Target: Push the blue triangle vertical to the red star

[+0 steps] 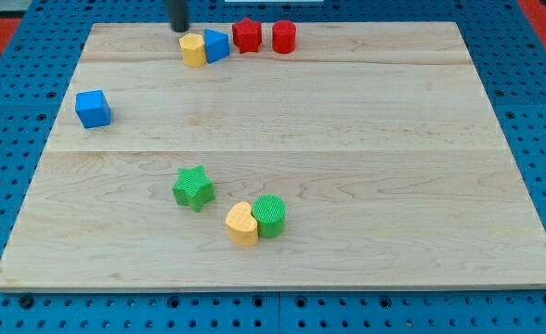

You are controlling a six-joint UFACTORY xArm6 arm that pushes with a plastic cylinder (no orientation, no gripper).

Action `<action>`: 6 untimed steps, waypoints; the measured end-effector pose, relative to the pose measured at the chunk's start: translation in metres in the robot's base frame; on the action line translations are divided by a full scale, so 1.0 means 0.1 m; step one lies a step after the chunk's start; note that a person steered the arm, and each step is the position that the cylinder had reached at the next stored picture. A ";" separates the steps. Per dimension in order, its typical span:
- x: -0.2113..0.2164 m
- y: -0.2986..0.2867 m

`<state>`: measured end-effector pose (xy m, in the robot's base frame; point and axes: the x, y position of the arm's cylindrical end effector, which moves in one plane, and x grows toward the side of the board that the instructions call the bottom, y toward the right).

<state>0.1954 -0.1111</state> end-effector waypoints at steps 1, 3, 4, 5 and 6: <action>0.40 0.13; 0.89 0.32; 0.87 0.69; 0.98 1.17; 1.32 0.87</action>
